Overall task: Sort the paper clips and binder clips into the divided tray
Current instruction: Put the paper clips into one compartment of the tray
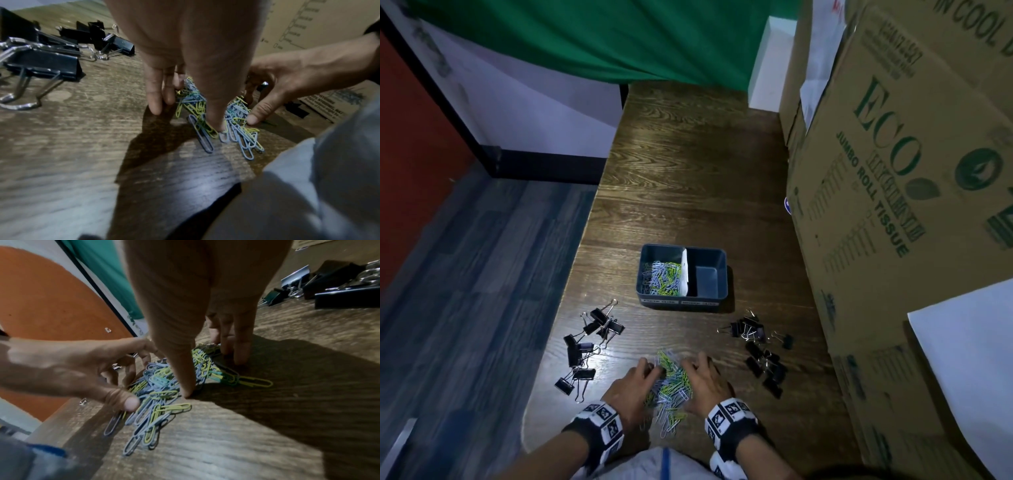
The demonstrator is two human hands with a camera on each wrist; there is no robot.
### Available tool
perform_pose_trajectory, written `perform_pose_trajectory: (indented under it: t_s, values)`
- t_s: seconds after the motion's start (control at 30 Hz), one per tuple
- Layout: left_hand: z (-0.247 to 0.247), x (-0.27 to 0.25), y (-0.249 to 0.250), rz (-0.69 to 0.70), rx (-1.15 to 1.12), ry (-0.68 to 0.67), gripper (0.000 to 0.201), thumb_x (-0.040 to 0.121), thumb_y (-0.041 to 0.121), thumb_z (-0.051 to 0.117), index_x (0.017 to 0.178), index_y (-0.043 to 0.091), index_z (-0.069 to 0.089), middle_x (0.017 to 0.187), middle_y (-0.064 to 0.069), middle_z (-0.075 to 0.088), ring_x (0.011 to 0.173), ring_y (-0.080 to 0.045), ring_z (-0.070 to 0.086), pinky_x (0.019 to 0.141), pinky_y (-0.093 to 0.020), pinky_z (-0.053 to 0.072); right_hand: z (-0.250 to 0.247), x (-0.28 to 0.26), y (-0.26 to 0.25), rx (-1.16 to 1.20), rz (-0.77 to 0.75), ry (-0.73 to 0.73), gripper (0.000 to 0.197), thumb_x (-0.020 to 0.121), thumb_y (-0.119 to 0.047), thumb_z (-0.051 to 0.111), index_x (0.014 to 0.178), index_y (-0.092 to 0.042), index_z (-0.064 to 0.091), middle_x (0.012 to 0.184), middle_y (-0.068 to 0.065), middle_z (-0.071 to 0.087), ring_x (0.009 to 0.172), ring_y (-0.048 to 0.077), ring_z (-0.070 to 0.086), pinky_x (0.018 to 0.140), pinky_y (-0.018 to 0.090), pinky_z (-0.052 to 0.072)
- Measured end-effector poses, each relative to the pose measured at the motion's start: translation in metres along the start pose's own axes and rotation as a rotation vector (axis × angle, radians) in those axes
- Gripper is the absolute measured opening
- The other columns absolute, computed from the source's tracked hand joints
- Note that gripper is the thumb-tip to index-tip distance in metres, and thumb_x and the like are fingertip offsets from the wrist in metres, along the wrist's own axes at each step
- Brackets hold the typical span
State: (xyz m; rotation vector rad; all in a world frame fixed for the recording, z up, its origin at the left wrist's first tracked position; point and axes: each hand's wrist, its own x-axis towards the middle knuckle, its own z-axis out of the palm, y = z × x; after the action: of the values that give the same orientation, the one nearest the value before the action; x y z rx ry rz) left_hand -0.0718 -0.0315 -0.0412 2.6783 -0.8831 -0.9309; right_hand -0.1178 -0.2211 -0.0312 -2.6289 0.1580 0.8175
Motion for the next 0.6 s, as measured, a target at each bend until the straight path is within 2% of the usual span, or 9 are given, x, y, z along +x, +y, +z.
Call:
perform_pose_trajectory:
  t_s: [0.07,0.17,0.23,0.3,0.37,0.43,0.5,0.6]
  values:
    - [-0.001,0.003,0.001,-0.007,-0.026,0.040,0.068,0.084,0.027,0.068,0.141,0.027,0.030,0.136,-0.006,0.034,0.106,-0.021,0.055,0.081,-0.028,0.050,0.004,0.000,-0.002,-0.011,-0.006,0.043,0.080,0.075,-0.012,0.082,0.136,-0.033,0.036,0.143,0.009,0.028,0.122,0.033,0.048,0.095,0.047,0.052]
    - [-0.006,0.007,-0.005,-0.025,-0.075,0.065,0.059,0.087,0.020,0.061,0.140,0.026,0.035,0.135,-0.005,0.040,0.100,-0.024,0.060,0.080,-0.031,0.049,0.002,0.003,-0.002,0.001,-0.017,0.079,0.068,0.080,-0.006,0.073,0.136,-0.031,0.044,0.141,0.009,0.033,0.119,0.033,0.053,0.095,0.046,0.052]
    - [-0.008,0.007,-0.007,-0.043,-0.135,0.077,0.046,0.092,0.018,0.054,0.136,0.024,0.041,0.128,-0.005,0.048,0.092,-0.020,0.059,0.073,-0.022,0.045,0.002,0.007,0.001,0.037,-0.004,0.051,0.057,0.087,-0.005,0.064,0.138,-0.026,0.049,0.144,0.012,0.035,0.123,0.038,0.051,0.099,0.047,0.049]
    - [-0.011,0.006,-0.005,-0.010,-0.153,0.100,0.032,0.095,0.018,0.051,0.126,0.023,0.048,0.116,-0.001,0.054,0.083,-0.012,0.052,0.066,-0.010,0.034,0.004,0.010,0.005,0.054,-0.012,0.072,0.050,0.089,-0.002,0.059,0.131,-0.028,0.056,0.147,0.011,0.038,0.126,0.037,0.051,0.100,0.046,0.049]
    - [-0.013,0.007,-0.003,0.022,-0.142,0.145,0.026,0.093,0.012,0.054,0.119,0.021,0.054,0.110,0.000,0.056,0.081,-0.010,0.047,0.067,-0.009,0.031,-0.001,0.005,0.007,0.084,-0.019,0.124,0.048,0.087,0.002,0.061,0.121,-0.031,0.062,0.146,0.005,0.044,0.124,0.030,0.055,0.100,0.039,0.051]
    - [-0.015,0.008,-0.005,0.018,-0.173,0.161,0.019,0.093,0.012,0.054,0.110,0.019,0.058,0.103,-0.001,0.057,0.080,-0.011,0.048,0.067,-0.013,0.031,-0.007,0.001,0.008,0.088,-0.005,0.134,0.038,0.091,-0.001,0.060,0.120,-0.024,0.067,0.138,0.005,0.053,0.119,0.026,0.058,0.099,0.033,0.050]
    - [-0.019,0.008,-0.009,0.015,-0.188,0.168,0.014,0.093,0.013,0.056,0.105,0.020,0.060,0.095,0.003,0.054,0.080,-0.012,0.050,0.067,-0.015,0.032,-0.013,0.003,0.012,0.097,0.054,0.118,0.029,0.096,-0.006,0.055,0.121,-0.017,0.067,0.126,0.011,0.060,0.113,0.028,0.061,0.096,0.036,0.051]
    - [-0.028,0.006,-0.014,0.035,-0.236,0.208,0.020,0.088,0.010,0.063,0.104,0.022,0.064,0.088,0.009,0.049,0.077,-0.009,0.049,0.062,-0.010,0.032,-0.016,0.003,0.017,0.127,0.148,0.120,0.025,0.099,-0.014,0.054,0.123,-0.014,0.063,0.126,0.013,0.056,0.114,0.028,0.057,0.098,0.035,0.048]
